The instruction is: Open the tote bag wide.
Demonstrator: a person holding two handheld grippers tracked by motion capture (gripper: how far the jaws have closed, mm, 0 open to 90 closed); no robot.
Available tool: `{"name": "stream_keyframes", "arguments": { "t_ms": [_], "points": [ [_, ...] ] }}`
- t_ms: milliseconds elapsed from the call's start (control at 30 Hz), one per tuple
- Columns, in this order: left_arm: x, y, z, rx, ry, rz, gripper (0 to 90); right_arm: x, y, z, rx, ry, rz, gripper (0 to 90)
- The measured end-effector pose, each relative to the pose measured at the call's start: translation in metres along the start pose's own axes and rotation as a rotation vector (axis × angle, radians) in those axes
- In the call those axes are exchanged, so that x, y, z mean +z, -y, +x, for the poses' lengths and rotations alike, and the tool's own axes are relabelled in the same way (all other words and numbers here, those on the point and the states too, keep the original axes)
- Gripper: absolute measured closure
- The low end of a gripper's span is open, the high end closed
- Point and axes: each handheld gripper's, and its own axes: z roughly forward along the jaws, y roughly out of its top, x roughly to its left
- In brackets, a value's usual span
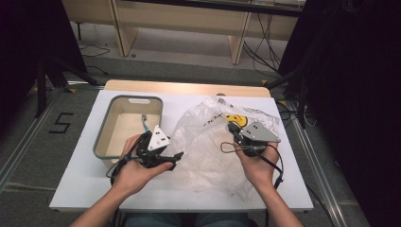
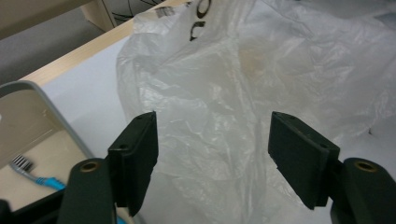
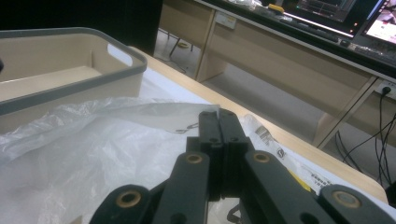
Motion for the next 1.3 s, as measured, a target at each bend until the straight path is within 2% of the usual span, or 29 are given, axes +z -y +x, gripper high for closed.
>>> {"name": "stream_keyframes", "arguments": {
  "t_ms": [133, 167, 200, 367, 533, 567, 633, 767, 900, 967, 1033, 1300],
  "points": [
    [-0.007, -0.001, 0.014, -0.047, -0.012, -0.019, 30.9, 0.001, 0.002, -0.001, 0.007, 0.0, 0.003, 90.0],
    [-0.01, -0.001, 0.022, -0.06, -0.028, -0.024, 30.6, 0.001, 0.002, -0.001, 0.007, 0.001, 0.003, 90.0],
    [-0.01, -0.001, 0.022, -0.06, -0.028, -0.024, 30.6, 0.001, 0.002, -0.001, 0.007, 0.001, 0.003, 90.0],
    [-0.017, 0.001, 0.038, -0.091, -0.049, -0.025, 29.1, 0.001, 0.002, -0.001, 0.008, 0.005, 0.005, 90.0],
    [-0.02, 0.002, 0.045, -0.123, -0.062, -0.022, 29.2, 0.001, 0.003, -0.002, 0.013, 0.002, 0.008, 90.0],
    [-0.021, 0.002, 0.047, -0.118, -0.069, -0.014, 29.3, 0.001, 0.003, -0.003, 0.014, 0.003, 0.009, 90.0],
    [-0.021, 0.003, 0.052, -0.136, -0.077, -0.009, 29.2, 0.001, 0.003, -0.003, 0.015, 0.004, 0.009, 90.0],
    [-0.021, 0.006, 0.058, -0.145, -0.095, -0.002, 29.3, 0.001, 0.003, -0.003, 0.016, 0.005, 0.008, 90.0],
    [-0.019, 0.011, 0.07, -0.163, -0.148, 0.016, 29.7, 0.0, 0.003, -0.003, 0.018, 0.006, 0.004, 90.0],
    [-0.018, 0.013, 0.073, -0.167, -0.152, 0.025, 29.9, 0.0, 0.003, -0.003, 0.017, 0.006, 0.005, 90.0],
    [-0.016, 0.017, 0.079, -0.188, -0.161, 0.037, 30.2, 0.0, 0.003, -0.003, 0.015, 0.003, 0.008, 90.0],
    [-0.006, 0.023, 0.09, -0.208, -0.19, 0.085, 30.8, 0.0, 0.003, -0.003, 0.017, 0.001, 0.011, 90.0]
  ]
}}
